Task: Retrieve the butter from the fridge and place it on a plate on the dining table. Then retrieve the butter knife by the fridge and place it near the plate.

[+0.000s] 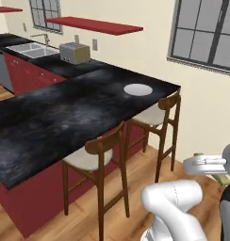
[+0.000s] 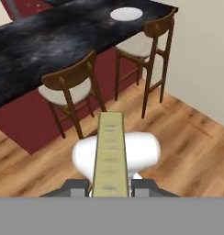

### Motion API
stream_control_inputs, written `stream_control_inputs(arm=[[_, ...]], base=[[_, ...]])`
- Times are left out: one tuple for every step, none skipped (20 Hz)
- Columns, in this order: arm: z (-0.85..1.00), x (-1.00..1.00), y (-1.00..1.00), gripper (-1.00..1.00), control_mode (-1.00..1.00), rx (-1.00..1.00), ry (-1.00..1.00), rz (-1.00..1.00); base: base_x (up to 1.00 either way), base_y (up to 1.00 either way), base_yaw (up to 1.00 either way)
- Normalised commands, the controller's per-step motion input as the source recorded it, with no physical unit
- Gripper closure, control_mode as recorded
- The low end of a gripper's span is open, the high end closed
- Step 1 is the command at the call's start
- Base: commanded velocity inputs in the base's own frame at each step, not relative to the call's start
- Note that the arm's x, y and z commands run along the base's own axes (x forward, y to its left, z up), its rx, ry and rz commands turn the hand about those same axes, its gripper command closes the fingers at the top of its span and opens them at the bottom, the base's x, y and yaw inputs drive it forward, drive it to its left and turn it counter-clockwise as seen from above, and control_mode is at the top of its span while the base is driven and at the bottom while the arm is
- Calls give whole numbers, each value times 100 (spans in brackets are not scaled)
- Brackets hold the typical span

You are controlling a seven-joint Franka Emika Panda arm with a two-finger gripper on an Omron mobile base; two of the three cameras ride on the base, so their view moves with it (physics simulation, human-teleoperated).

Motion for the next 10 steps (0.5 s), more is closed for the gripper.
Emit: stream_control_inputs(arm=[[0,0,0,100,100,0,0,0],[0,0,0,100,100,0,0,0],[0,0,0,100,100,0,0,0],[0,0,0,100,100,0,0,0],[0,0,0,100,100,0,0,0],[0,0,0,100,100,0,0,0],[0,0,0,100,100,0,0,0],[0,0,0,100,100,0,0,0],[0,0,0,100,100,0,0,0],[0,0,0,100,100,0,0,0]], base=[[44,-100,47],[46,-100,49],[45,-100,49],[46,-100,49],[44,-100,50],[41,-100,49],[36,-100,48],[34,-100,47],[35,-100,46],[32,-99,45]])
